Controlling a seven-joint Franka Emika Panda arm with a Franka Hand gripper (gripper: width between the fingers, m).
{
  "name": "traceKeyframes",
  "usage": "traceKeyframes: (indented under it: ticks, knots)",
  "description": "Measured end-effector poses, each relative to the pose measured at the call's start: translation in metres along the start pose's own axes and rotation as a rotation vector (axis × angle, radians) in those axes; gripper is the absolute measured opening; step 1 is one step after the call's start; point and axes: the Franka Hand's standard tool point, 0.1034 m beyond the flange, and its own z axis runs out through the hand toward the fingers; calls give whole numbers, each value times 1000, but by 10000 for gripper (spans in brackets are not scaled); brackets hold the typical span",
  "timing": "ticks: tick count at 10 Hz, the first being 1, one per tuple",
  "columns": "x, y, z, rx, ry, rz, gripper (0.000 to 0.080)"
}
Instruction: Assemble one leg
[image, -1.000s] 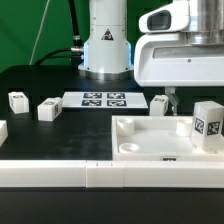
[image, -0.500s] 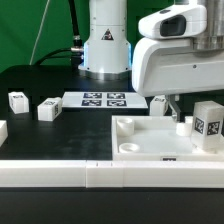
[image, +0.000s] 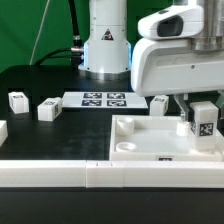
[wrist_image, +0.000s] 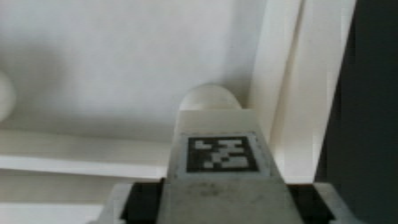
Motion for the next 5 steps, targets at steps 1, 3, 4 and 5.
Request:
traceKeyframes:
  ticks: [1,3,4,5]
  knots:
    - [-1,-1,0,5,13,151,290]
    - [-3,-4,1,15,42,403,290]
    - [-3,-6,1,27,53,540,290]
    - [-3,-7,2,30,61,653,290]
